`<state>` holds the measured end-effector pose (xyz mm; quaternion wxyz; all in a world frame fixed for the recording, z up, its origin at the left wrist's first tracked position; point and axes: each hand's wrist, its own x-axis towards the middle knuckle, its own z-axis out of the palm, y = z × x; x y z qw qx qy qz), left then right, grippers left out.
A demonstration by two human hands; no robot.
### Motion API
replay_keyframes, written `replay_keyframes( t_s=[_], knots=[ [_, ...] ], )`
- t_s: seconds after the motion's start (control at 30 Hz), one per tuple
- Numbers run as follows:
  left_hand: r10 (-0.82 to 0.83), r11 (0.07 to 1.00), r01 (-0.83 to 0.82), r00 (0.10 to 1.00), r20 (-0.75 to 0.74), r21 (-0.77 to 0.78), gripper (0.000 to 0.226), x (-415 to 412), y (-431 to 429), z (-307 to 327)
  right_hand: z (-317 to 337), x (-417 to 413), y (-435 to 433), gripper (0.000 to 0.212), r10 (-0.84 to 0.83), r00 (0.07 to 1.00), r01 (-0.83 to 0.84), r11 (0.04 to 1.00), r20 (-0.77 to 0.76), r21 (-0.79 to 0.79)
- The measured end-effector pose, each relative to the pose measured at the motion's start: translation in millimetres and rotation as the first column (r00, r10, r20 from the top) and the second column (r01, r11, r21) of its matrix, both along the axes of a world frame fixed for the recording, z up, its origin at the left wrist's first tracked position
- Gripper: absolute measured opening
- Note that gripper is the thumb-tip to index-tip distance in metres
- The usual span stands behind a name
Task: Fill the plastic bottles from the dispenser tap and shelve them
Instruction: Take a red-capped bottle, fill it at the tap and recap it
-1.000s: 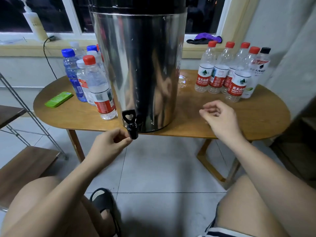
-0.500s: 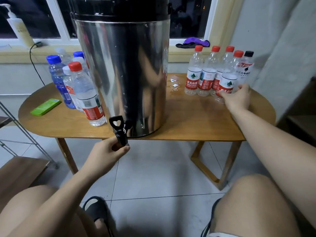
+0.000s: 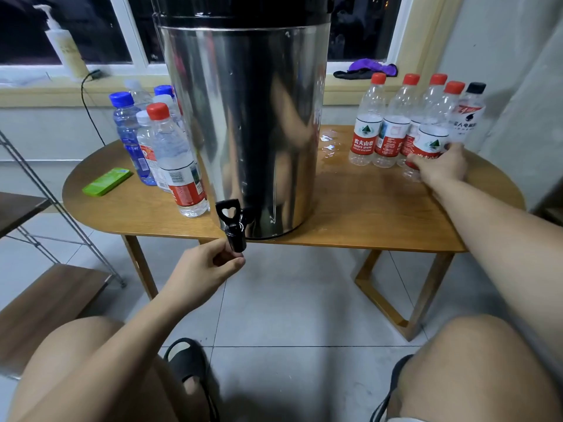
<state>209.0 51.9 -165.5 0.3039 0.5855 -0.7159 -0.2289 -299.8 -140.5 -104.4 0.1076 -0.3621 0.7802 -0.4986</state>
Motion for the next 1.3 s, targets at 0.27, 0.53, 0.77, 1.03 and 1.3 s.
replay_keyframes(
  t_s=[0.27, 0.53, 0.77, 1.03, 1.3],
  knots=[
    [-0.014, 1.0, 0.014, 0.999, 0.029, -0.006, 0.011, 2.7, 1.4, -1.0, 4.7, 19.3, 15.3, 0.072, 0.065, 0.998, -0.065, 0.997, -0.009, -0.029],
    [-0.008, 1.0, 0.008, 1.0, -0.018, -0.008, 0.014, 8.2, 6.2, 2.7, 3.2, 75.8, 81.4, 0.082, 0.308, 0.951, -0.305, 0.941, 0.001, -0.149],
    [-0.02, 1.0, 0.021, 0.994, -0.105, 0.011, 0.015, 7.8, 12.8, 10.7, 4.5, 145.6, 166.6, 0.067, 0.543, 0.84, -0.538, 0.833, 0.003, -0.126],
    [-0.042, 0.999, 0.041, 0.983, -0.179, -0.01, 0.023, 0.3, 25.0, 19.6, -18.3, 210.7, 215.0, 0.057, 0.687, 0.727, -0.683, 0.721, -0.016, -0.116],
    [-0.177, 0.98, 0.193, 0.954, -0.242, 0.043, 0.039, -2.0, 32.2, 22.6, -67.7, 237.6, 244.9, 0.066, 0.845, 0.535, -0.83, 0.53, -0.022, 0.176]
  ],
)
